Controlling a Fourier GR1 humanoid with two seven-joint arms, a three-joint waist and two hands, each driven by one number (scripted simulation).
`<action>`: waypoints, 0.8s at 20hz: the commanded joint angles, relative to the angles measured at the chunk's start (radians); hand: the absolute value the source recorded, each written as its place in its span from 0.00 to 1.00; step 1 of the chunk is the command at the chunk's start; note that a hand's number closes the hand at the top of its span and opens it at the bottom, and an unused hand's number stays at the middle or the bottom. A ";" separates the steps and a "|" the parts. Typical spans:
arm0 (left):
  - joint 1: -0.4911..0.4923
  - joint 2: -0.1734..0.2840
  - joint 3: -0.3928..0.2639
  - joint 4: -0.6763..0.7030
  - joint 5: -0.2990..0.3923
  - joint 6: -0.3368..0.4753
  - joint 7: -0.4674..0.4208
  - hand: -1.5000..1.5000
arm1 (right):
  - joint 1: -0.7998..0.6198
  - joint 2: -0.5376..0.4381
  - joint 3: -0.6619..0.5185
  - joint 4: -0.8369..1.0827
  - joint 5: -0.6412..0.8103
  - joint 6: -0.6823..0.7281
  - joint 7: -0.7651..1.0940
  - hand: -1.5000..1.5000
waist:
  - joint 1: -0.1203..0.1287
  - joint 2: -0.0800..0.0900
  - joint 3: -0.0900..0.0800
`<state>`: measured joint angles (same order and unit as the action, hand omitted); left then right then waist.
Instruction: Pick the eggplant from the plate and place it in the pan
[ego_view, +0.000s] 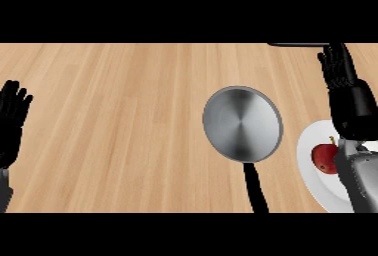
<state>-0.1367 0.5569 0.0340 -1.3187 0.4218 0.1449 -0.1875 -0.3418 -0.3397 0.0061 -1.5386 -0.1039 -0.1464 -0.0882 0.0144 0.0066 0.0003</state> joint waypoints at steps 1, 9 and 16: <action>0.093 -0.058 -0.020 -0.015 0.005 -0.005 -0.009 0.50 | 0.047 0.003 -0.090 0.002 -0.056 -0.037 0.062 1.00 | -0.013 -0.009 0.000; 0.171 -0.251 -0.127 0.050 0.056 0.068 0.126 0.50 | 0.326 -0.033 -0.283 0.229 0.093 -0.432 0.267 1.00 | -0.072 0.004 -0.007; 0.148 -0.324 -0.192 -0.008 0.017 0.160 0.188 0.50 | 0.446 0.057 -0.080 0.063 0.458 -0.726 0.495 0.00 | -0.036 -0.009 -0.007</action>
<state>0.0011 0.2893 -0.1009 -1.3286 0.4462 0.2724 -0.0619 0.0349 -0.3055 -0.1402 -1.4341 0.1851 -0.7347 0.2796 -0.0288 -0.0066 0.0007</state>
